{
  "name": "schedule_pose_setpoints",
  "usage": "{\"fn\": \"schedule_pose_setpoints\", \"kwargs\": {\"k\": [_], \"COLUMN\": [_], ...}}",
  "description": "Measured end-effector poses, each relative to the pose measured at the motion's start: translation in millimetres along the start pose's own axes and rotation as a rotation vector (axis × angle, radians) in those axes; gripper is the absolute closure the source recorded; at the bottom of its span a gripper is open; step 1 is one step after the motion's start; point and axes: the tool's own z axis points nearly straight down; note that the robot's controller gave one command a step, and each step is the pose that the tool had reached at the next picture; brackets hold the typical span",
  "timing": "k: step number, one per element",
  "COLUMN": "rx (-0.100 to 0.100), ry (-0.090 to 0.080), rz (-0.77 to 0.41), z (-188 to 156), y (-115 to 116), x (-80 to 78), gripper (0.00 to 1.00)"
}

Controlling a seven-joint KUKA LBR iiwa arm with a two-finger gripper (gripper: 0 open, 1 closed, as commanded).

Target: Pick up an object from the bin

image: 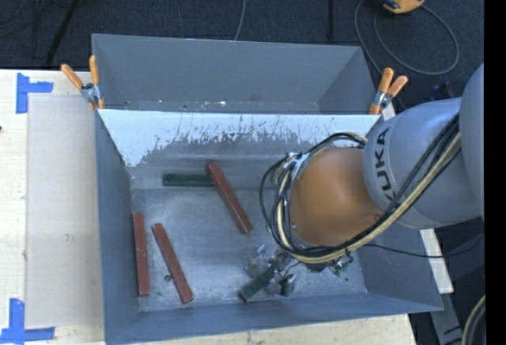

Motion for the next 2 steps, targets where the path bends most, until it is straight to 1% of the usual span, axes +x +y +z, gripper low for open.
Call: {"fn": "schedule_pose_setpoints", "kwargs": {"k": [1, 2], "rx": [0.000, -0.003], "ry": [0.000, 0.003], "rz": [0.000, -0.090], "z": [0, -134], "y": [0, -53], "x": [0.0, 17.6], "gripper": [1.00, 1.00]}}
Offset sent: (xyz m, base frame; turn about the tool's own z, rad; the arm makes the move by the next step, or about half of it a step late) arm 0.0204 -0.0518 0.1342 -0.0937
